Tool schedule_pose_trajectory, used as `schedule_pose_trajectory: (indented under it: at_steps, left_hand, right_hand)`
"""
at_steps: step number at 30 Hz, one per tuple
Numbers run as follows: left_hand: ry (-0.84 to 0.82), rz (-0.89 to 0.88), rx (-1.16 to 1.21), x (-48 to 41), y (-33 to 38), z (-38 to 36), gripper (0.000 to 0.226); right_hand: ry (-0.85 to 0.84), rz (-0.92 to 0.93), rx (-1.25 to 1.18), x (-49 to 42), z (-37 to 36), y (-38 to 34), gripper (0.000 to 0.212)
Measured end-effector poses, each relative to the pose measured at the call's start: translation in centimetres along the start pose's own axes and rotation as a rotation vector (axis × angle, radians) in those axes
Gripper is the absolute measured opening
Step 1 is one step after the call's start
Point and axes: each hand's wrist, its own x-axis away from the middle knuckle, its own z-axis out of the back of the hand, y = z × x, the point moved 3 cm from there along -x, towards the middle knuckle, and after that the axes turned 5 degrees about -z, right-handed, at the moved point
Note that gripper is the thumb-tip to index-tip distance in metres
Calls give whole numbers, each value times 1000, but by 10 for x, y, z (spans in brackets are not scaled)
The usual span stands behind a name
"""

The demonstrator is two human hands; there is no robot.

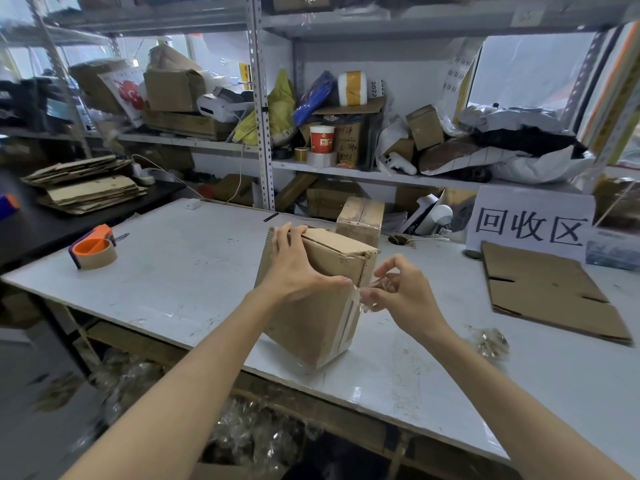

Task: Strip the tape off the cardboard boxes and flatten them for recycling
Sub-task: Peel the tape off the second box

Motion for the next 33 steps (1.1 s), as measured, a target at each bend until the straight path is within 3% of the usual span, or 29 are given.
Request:
schedule_pose_trajectory:
  at_steps: [6, 10, 12, 15, 18, 21, 24, 29, 33]
  left_hand:
    - [-8, -2, 10, 0, -4, 1, 126]
    - [-10, -5, 2, 1, -5, -1, 128]
    - [-11, -6, -11, 1, -4, -3, 129]
    - [9, 12, 4, 1, -6, -1, 127]
    - [-2, 11, 27, 1, -8, 1, 128]
    - [-48, -8, 1, 4, -5, 1, 134]
    - [-57, -18, -21, 5, -7, 2, 135]
    - [-2, 5, 41, 4, -11, 3, 128]
    - [-32, -16, 67, 2, -11, 0, 126]
  right_hand:
    - [200, -23, 131, -2, 10, 6, 17]
    - [254, -10, 132, -4, 4, 7, 28]
    - [279, 0, 98, -3, -1, 5, 23]
    - [203, 69, 116, 0, -9, 2, 16]
    - [135, 137, 275, 4, -16, 2, 45]
    - [225, 200, 403, 3, -20, 0, 32]
    - [210, 207, 338, -1, -17, -1, 15]
    - [-73, 182, 171, 1, -13, -3, 30]
    - [-72, 151, 115, 5, -18, -2, 33]
